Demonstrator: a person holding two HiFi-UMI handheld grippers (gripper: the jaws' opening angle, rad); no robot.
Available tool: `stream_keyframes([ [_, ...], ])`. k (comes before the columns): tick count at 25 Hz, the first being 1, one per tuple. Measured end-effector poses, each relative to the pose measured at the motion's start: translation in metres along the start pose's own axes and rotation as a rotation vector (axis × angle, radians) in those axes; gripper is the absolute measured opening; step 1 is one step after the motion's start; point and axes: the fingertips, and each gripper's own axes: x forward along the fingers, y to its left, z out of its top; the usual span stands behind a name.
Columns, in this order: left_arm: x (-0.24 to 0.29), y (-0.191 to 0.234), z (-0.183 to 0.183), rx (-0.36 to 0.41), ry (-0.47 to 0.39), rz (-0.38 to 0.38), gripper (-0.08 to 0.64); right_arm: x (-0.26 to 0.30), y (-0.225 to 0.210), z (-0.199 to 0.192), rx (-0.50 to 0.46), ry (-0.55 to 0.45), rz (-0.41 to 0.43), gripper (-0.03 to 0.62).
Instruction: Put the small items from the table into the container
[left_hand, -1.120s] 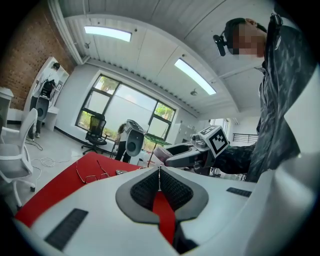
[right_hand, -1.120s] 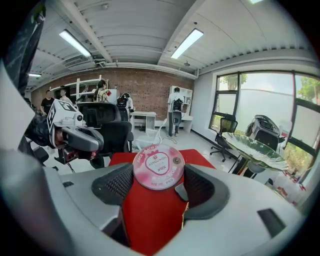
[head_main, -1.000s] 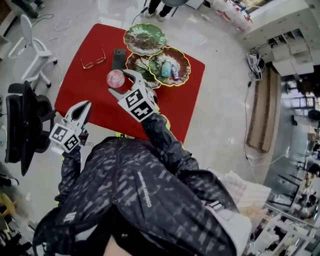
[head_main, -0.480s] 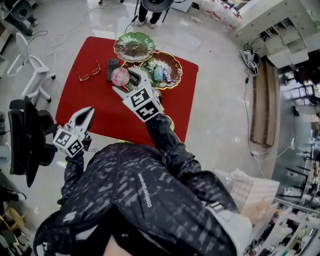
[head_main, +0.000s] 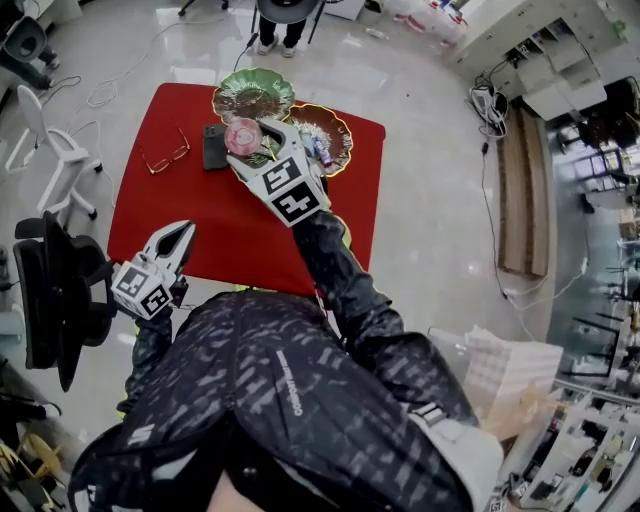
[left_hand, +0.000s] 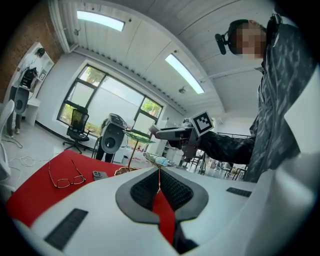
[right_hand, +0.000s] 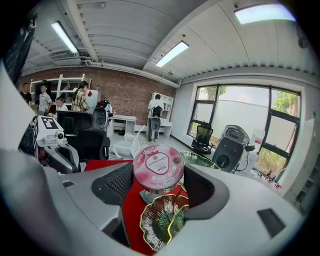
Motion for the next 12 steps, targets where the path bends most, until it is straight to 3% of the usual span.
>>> stream_keyframes([
  [12, 0.0, 0.009, -0.002, -0.039, -0.018, 0.017, 0.012, 0.025, -0.048, 0.003, 0.026, 0.099, -0.029, 0.324],
])
